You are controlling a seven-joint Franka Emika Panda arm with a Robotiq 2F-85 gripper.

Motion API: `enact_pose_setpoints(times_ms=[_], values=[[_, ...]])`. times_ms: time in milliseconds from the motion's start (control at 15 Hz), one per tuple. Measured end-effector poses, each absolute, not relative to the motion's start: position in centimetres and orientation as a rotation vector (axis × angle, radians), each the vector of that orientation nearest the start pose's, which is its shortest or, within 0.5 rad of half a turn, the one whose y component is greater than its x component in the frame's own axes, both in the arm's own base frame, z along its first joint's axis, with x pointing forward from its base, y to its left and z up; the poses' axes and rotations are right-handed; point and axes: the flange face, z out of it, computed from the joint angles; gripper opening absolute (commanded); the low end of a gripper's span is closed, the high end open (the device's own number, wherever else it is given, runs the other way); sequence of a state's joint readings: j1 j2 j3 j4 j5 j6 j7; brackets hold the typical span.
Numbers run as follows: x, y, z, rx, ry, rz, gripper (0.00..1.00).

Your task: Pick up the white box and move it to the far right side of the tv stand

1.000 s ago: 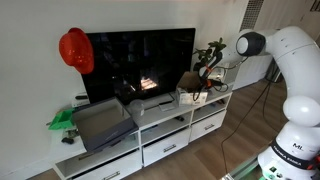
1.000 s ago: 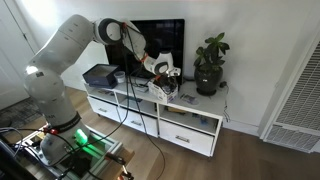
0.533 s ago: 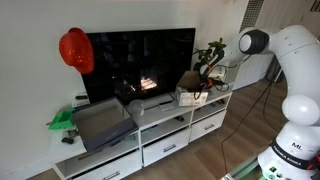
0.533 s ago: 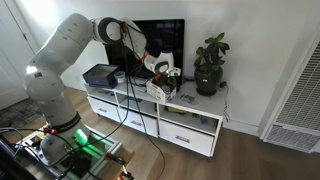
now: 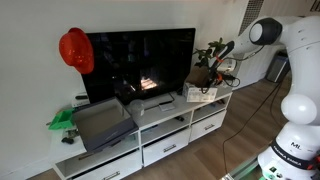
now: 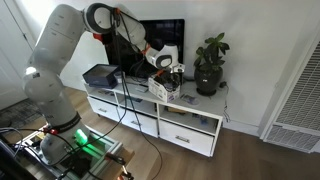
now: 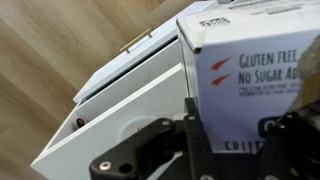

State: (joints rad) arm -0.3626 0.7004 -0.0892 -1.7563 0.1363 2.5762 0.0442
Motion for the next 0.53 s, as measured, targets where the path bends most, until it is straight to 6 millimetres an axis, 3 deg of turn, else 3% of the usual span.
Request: enact_pose_setpoints(times_ms=[267,533], values=[[56.5,-33.1,20.3,-2.975,1.042,-0.188,0.01],[50.8,-37.4,20.5,-2.845,1.281,-0.159,0.01]])
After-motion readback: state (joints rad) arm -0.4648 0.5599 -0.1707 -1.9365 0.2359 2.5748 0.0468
